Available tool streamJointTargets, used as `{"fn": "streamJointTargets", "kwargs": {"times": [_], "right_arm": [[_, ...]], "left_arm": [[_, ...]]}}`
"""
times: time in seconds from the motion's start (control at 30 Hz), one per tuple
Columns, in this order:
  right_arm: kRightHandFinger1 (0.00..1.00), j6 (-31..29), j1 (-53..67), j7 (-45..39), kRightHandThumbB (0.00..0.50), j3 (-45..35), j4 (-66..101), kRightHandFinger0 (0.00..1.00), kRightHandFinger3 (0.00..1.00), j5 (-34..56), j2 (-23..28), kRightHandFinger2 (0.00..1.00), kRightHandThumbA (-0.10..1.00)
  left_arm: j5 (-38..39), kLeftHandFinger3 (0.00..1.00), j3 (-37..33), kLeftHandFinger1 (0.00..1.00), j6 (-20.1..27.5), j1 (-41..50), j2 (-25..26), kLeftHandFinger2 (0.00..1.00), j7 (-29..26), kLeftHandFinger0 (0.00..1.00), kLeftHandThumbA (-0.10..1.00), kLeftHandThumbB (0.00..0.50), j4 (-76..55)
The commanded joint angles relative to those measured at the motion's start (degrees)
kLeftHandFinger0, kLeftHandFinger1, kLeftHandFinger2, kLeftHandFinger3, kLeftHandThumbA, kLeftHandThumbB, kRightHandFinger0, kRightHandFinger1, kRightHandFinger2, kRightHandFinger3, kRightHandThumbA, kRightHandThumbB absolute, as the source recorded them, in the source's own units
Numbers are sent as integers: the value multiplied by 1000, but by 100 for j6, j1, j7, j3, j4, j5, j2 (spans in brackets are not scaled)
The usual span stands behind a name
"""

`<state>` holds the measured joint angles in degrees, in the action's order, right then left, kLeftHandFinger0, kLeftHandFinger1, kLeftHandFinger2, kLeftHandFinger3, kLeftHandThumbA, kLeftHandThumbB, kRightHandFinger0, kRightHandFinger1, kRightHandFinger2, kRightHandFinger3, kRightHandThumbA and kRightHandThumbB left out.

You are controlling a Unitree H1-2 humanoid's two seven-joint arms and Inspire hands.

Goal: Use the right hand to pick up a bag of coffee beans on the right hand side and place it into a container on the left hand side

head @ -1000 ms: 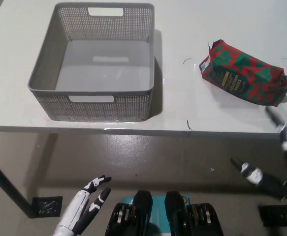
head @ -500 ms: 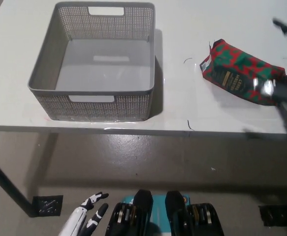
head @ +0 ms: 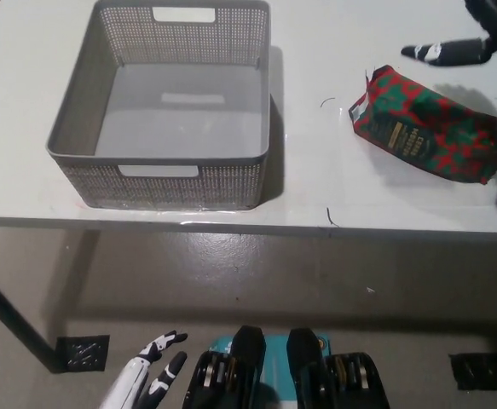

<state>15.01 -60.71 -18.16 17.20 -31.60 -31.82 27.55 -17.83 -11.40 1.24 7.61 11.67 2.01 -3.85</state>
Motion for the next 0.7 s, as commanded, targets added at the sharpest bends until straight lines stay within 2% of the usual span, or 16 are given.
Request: {"fn": "streamJointTargets", "kwargs": {"times": [0.0, 0.1, 0.13, 0.3, 0.47, 0.67], "right_arm": [[1000, 319, -511, -322, 500, 20, -300, 1000, 1000, 32, 55, 1000, 887], [1000, 267, -516, -307, 500, -16, -487, 1000, 1000, 107, 4, 1000, 892], [1000, 220, -484, -283, 500, -10, -518, 1000, 1000, 101, 3, 1000, 924], [1000, 134, -366, -162, 500, -75, -659, 1000, 1000, 146, -23, 1000, 905], [1000, 55, -326, -123, 500, -86, -781, 1000, 1000, 205, -11, 1000, 933], [1000, 14, -267, -165, 500, -90, -787, 1000, 1000, 287, 13, 1000, 963]], "left_arm": [[-66, 1000, 48, 1000, 194, 5, 33, 1000, -22, 1000, 1000, 122, -220], [-76, 1000, 57, 1000, 192, -7, 53, 1000, 1, 1000, 1000, 106, -227], [-57, 1000, 58, 1000, 221, -13, 57, 1000, 9, 1000, 1000, 100, -205], [-43, 1000, 64, 1000, 191, -33, 53, 1000, 52, 1000, 1000, 113, -224], [-33, 1000, 80, 1000, 172, -76, 71, 1000, 93, 1000, 1000, 104, -238], [-71, 1000, 73, 1000, 162, -120, 58, 1000, 103, 1000, 1000, 117, -218]]}}
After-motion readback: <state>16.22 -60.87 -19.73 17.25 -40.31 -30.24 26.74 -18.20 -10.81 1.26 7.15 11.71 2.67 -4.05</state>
